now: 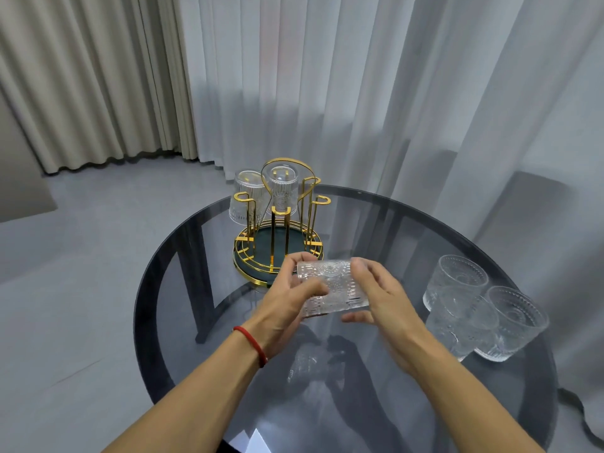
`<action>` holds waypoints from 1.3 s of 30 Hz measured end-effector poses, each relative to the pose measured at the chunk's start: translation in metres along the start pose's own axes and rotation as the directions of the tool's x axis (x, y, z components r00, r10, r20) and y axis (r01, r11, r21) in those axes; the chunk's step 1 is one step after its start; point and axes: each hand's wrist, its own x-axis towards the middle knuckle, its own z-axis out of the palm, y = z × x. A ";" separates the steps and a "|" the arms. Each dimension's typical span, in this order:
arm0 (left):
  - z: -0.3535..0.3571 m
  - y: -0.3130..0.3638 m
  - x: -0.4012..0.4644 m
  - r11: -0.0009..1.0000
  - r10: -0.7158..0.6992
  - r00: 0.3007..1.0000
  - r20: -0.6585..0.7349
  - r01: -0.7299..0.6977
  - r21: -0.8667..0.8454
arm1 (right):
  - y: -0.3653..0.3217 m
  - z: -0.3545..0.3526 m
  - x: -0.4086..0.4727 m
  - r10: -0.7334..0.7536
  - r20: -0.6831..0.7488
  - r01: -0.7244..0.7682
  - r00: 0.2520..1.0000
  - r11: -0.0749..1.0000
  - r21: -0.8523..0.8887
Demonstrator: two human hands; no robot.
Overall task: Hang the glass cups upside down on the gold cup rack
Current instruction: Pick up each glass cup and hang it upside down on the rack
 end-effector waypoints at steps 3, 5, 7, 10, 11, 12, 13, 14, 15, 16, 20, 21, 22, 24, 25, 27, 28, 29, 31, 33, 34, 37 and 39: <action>-0.015 -0.010 0.005 0.842 0.215 0.970 -0.111 -0.126 0.525 | -0.007 -0.013 0.014 -0.088 -0.213 0.078 0.973 0.995 -0.057; -0.026 -0.021 0.011 0.571 0.378 0.910 -0.172 -0.083 0.816 | -0.020 -0.029 0.029 -0.162 -0.318 0.124 0.934 0.983 -0.137; -0.033 -0.033 0.015 0.303 0.448 0.880 -0.157 0.015 0.953 | -0.039 -0.043 0.050 -0.197 -0.410 0.151 0.891 0.978 -0.143; -0.041 -0.050 0.017 0.098 0.393 0.912 -0.115 0.083 0.992 | -0.072 -0.052 0.093 -0.184 -0.501 0.126 0.846 0.981 -0.148; -0.044 -0.054 0.017 0.072 0.362 0.925 -0.116 0.096 0.993 | -0.083 -0.051 0.108 -0.191 -0.493 0.124 0.849 0.978 -0.166; -0.047 -0.057 0.017 0.052 0.340 0.933 -0.116 0.105 0.993 | -0.091 -0.049 0.122 -0.206 -0.468 0.132 0.859 0.974 -0.186; -0.049 -0.059 0.017 0.036 0.330 0.937 -0.115 0.109 0.993 | -0.098 -0.047 0.135 -0.229 -0.435 0.149 0.871 0.966 -0.211; -0.050 -0.061 0.018 0.021 0.324 0.939 -0.113 0.112 0.993 | -0.104 -0.044 0.147 -0.257 -0.400 0.169 0.880 0.956 -0.242; -0.050 -0.061 0.018 0.006 0.316 0.942 -0.112 0.116 0.993 | -0.109 -0.041 0.159 -0.278 -0.367 0.183 0.887 0.945 -0.272; -0.050 -0.062 0.019 -0.002 0.308 0.945 -0.113 0.120 0.993 | -0.112 -0.039 0.169 -0.288 -0.338 0.190 0.896 0.937 -0.293; -0.048 -0.065 0.020 -0.006 0.297 0.947 -0.123 0.131 0.991 | -0.122 -0.029 0.201 -0.271 -0.212 0.208 0.939 0.938 -0.278; -0.048 -0.066 0.021 -0.006 0.298 0.946 -0.127 0.135 0.991 | -0.123 -0.027 0.206 -0.273 -0.186 0.213 0.944 0.934 -0.286; -0.048 -0.066 0.021 -0.006 0.297 0.946 -0.130 0.138 0.990 | -0.123 -0.026 0.210 -0.272 -0.161 0.217 0.949 0.932 -0.291; -0.048 -0.066 0.022 -0.008 0.287 0.949 -0.133 0.141 0.990 | -0.122 -0.026 0.216 -0.255 -0.115 0.213 0.960 0.932 -0.292; -0.048 -0.067 0.023 -0.010 0.283 0.950 -0.134 0.142 0.990 | -0.121 -0.026 0.219 -0.245 -0.089 0.209 0.965 0.932 -0.295; -0.048 -0.067 0.023 -0.012 0.291 0.947 -0.137 0.147 0.989 | -0.118 -0.024 0.223 -0.228 -0.036 0.206 0.973 0.927 -0.312; -0.047 -0.067 0.023 -0.012 0.298 0.945 -0.139 0.149 0.989 | -0.118 -0.022 0.224 -0.225 -0.011 0.209 0.974 0.923 -0.323; -0.047 -0.067 0.023 -0.011 0.304 0.942 -0.139 0.149 0.989 | -0.119 -0.021 0.225 -0.223 0.013 0.215 0.975 0.917 -0.336; -0.046 -0.068 0.023 -0.012 0.310 0.940 -0.141 0.152 0.988 | -0.122 -0.018 0.227 -0.215 0.075 0.228 0.974 0.896 -0.380; -0.046 -0.068 0.023 -0.013 0.314 0.939 -0.141 0.153 0.988 | -0.125 -0.015 0.230 -0.195 0.142 0.239 0.970 0.864 -0.443; -0.047 -0.068 0.024 -0.014 0.313 0.939 -0.141 0.152 0.988 | -0.128 -0.012 0.230 -0.185 0.169 0.245 0.968 0.845 -0.476; -0.047 -0.069 0.024 -0.021 0.307 0.941 -0.142 0.156 0.987 | -0.132 -0.004 0.232 -0.158 0.237 0.265 0.958 0.802 -0.536; -0.047 -0.069 0.024 -0.022 0.307 0.941 -0.145 0.159 0.987 | -0.131 -0.002 0.235 -0.143 0.268 0.270 0.953 0.805 -0.529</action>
